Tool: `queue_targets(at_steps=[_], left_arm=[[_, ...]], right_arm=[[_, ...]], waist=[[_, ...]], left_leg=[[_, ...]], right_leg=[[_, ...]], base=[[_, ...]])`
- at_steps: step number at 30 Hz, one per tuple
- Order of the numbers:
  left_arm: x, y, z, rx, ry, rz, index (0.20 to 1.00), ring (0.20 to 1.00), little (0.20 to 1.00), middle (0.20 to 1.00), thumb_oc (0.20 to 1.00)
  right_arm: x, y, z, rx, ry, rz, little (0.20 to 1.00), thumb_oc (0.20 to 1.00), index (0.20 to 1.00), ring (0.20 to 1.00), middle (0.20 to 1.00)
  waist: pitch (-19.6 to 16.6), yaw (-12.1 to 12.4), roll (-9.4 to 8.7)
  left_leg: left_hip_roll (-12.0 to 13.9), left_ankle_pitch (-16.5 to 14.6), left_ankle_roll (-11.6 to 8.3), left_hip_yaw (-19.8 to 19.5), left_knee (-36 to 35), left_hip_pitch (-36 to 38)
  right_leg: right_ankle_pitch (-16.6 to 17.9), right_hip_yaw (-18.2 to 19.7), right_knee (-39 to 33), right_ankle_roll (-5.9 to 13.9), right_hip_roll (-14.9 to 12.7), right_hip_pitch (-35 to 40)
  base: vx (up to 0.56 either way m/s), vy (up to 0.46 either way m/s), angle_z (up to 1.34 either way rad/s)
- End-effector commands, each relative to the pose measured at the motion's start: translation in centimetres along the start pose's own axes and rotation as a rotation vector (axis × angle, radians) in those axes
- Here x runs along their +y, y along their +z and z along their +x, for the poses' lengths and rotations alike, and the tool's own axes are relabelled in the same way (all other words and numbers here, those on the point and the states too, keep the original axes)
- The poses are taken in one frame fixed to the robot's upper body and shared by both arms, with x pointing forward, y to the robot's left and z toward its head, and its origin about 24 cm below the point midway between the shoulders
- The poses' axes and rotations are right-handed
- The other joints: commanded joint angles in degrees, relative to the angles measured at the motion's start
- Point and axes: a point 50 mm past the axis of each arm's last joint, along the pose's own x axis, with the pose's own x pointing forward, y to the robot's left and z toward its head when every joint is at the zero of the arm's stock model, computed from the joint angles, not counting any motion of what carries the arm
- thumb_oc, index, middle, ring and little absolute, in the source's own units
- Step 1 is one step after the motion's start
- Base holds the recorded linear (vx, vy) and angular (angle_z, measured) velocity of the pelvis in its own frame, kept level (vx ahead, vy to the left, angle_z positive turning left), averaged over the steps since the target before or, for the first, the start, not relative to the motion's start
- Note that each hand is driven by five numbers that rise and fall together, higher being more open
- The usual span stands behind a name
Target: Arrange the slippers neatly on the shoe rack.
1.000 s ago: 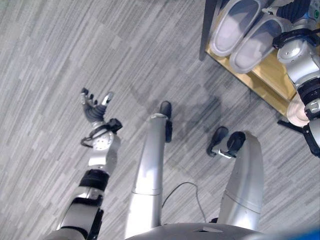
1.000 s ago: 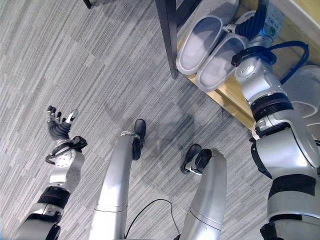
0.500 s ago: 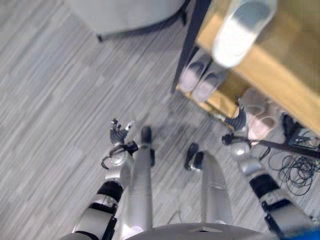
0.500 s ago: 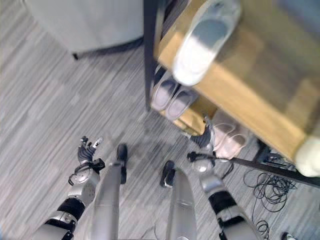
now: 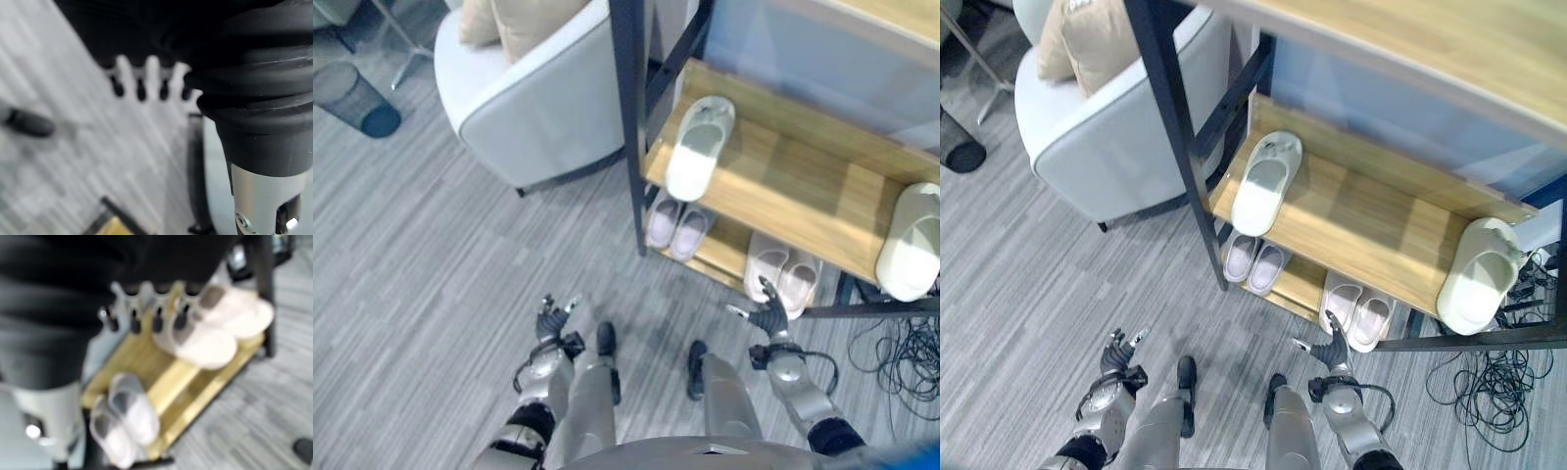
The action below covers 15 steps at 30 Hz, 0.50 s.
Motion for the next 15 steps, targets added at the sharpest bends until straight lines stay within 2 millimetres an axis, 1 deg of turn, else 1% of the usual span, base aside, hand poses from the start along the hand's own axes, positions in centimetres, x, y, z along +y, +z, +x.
queue_targets(at_steps=[1, 2, 5, 6, 7, 8, 9, 11, 12, 15], left_arm=[[-0.1, 1.5, 0.6, -0.057, -0.046, 0.033, 1.0, 1.0, 1.0, 1.0, 1.0], [0.2, 0.8, 0.4, -0.037, -0.052, 0.053, 1.0, 1.0, 1.0, 1.0, 1.0], [0.9, -1.5, -0.6, 0.033, -0.074, 0.117, 1.0, 1.0, 1.0, 1.0, 1.0], [1.1, -2.0, -0.8, 0.05, -0.077, 0.136, 1.0, 1.0, 1.0, 1.0, 1.0], [1.1, -2.0, -0.8, 0.05, -0.077, 0.136, 1.0, 1.0, 1.0, 1.0, 1.0], [1.6, -2.8, -1.0, 0.079, -0.084, 0.164, 1.0, 1.0, 1.0, 1.0, 1.0], [1.7, -3.3, -1.3, 0.096, -0.095, 0.185, 1.0, 1.0, 1.0, 1.0, 1.0], [1.6, -4.1, -1.7, 0.116, -0.13, 0.245, 1.0, 1.0, 1.0, 1.0, 1.0], [1.6, -4.1, -1.7, 0.116, -0.13, 0.245, 1.0, 1.0, 1.0, 1.0, 1.0], [1.5, -5.4, -2.3, 0.154, -0.185, 0.36, 1.0, 1.0, 1.0, 1.0, 1.0]], right_arm=[[0.1, 2.8, 0.8, -0.142, 0.059, -0.019, 1.0, 1.0, 1.0, 1.0, 1.0], [0.3, 2.5, 0.6, -0.132, 0.078, -0.02, 1.0, 1.0, 1.0, 1.0, 1.0], [0.8, 2.5, 0.1, -0.159, 0.145, -0.074, 1.0, 1.0, 1.0, 1.0, 1.0], [0.9, 2.5, -0.1, -0.173, 0.169, -0.109, 1.0, 1.0, 1.0, 1.0, 1.0], [0.9, 2.5, -0.1, -0.173, 0.169, -0.109, 1.0, 1.0, 1.0, 1.0, 1.0], [1.1, 2.5, -0.4, -0.192, 0.199, -0.151, 1.0, 1.0, 1.0, 1.0, 1.0], [1.4, 2.4, -0.7, -0.196, 0.217, -0.162, 1.0, 1.0, 1.0, 1.0, 1.0], [1.7, 2.3, -1.0, -0.203, 0.253, -0.191, 1.0, 1.0, 1.0, 1.0, 1.0], [1.7, 2.3, -1.0, -0.203, 0.253, -0.191, 1.0, 1.0, 1.0, 1.0, 1.0], [2.2, 1.8, -1.6, -0.209, 0.291, -0.234, 1.0, 1.0, 1.0, 1.0, 1.0]], waist=[[1.4, -0.3, 0.67], [0.9, -0.4, 0.89], [-0.3, -0.3, 1.19], [-0.9, -0.2, 1.27], [-0.8, -0.2, 1.28], [-1.8, -0.1, 1.58], [-2.3, 0.0, 1.74], [-3.1, 0.1, 1.94], [-3.0, 0.1, 1.94], [-3.7, 0.0, 2.25]], left_leg=[[1.8, -5.1, -0.74, -2.1, 0.1, 4.3], [1.8, -4.9, -0.8, -2.0, -1.1, 6.3], [2.0, -4.4, -0.85, -0.9, -4.9, 11.9], [2.1, -4.2, -0.95, -0.8, -5.8, 13.2], [2.1, -4.2, -0.96, -0.8, -6.0, 13.4], [2.1, -3.9, -1.14, -0.2, -8.4, 16.4], [2.1, -3.7, -1.2, 0.1, -9.4, 17.7], [2.1, -3.3, -1.36, 0.4, -11.1, 19.6], [2.1, -3.3, -1.37, 0.5, -11.2, 19.7], [2.1, -2.9, -1.49, 0.7, -13.3, 21.8]], right_leg=[[13.8, 1.0, -15.1, 4.53, -0.7, 7.9], [14.2, 0.9, -16.5, 4.69, -0.6, 9.7], [14.5, 0.9, -19.7, 4.96, -0.2, 14.5], [14.6, 0.9, -20.7, 5.1, -0.1, 15.7], [14.6, 0.9, -20.8, 5.1, -0.1, 15.9], [14.6, 0.7, -23.0, 5.37, 0.2, 18.4], [14.6, 0.7, -24.0, 5.43, 0.3, 19.7], [14.7, 0.7, -25.8, 5.6, 0.4, 21.5], [14.7, 0.7, -25.9, 5.6, 0.4, 21.7], [14.8, 0.9, -28.1, 5.66, 0.7, 23.7]], base=[[0.13, -0.059, -0.21], [0.1, -0.06, -0.17], [0.09, -0.064, -0.13], [0.05, -0.049, -0.12], [0.06, -0.052, -0.13], [0.07, -0.035, -0.14], [0.09, -0.048, -0.17], [0.04, -0.029, -0.1], [0.01, -0.013, -0.09], [0.0, -0.001, -0.02]])
